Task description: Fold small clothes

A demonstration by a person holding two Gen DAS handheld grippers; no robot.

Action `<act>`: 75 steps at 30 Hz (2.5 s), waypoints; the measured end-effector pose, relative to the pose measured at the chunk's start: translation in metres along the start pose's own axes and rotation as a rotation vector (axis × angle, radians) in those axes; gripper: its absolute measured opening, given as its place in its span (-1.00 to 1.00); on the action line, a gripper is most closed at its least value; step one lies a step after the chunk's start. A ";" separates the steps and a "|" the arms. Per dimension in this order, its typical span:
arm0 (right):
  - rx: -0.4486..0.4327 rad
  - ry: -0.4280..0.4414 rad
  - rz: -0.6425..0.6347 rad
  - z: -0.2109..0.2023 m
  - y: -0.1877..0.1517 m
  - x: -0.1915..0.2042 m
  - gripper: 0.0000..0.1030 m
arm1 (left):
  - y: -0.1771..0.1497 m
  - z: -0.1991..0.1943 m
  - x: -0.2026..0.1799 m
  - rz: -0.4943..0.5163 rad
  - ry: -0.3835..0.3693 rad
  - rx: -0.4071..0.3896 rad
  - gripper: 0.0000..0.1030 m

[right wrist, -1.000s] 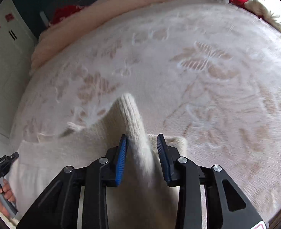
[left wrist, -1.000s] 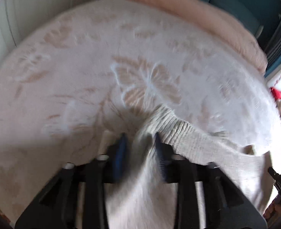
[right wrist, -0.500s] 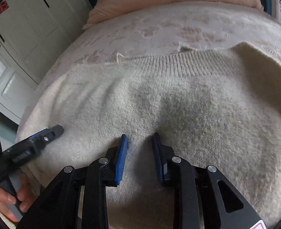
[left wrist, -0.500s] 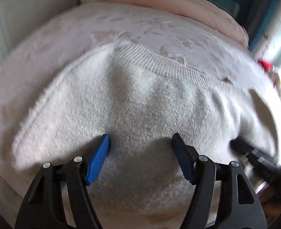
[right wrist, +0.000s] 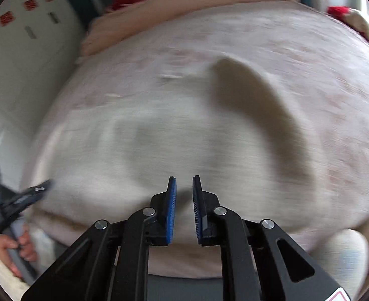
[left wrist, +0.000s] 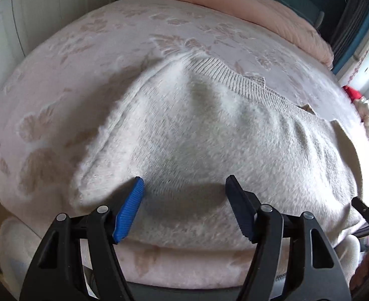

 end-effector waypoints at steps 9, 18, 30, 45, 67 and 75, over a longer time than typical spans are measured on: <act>-0.022 0.018 0.051 -0.022 0.005 -0.011 -0.77 | -0.005 -0.036 0.002 -0.093 0.011 -0.043 0.27; 0.112 0.220 -0.215 0.002 -0.014 0.137 -0.83 | -0.043 -0.026 0.064 -0.320 0.006 0.017 0.35; 0.162 0.195 -0.257 0.013 -0.020 0.169 -0.88 | -0.042 -0.035 0.071 -0.418 -0.122 -0.082 0.71; 0.185 -0.005 -0.206 0.108 0.025 0.168 -0.97 | -0.033 0.002 0.049 -0.351 -0.027 -0.063 0.90; 0.082 0.228 0.023 0.020 0.042 0.059 -0.64 | 0.043 -0.102 -0.184 0.315 -0.298 -0.262 -0.60; 0.039 0.178 0.145 -0.045 0.020 -0.052 0.12 | -0.036 -0.060 -0.219 0.447 -0.222 -0.145 0.61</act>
Point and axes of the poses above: each gripper's, at about its wrist camera, not at the fingertips, and z roughly the way its jaws point, x to its left, y to its top, the point moved 1 cm from there along z, roughly the way its jaws point, and after that the axes turned 10 degrees about z, right-handed, at the moved point
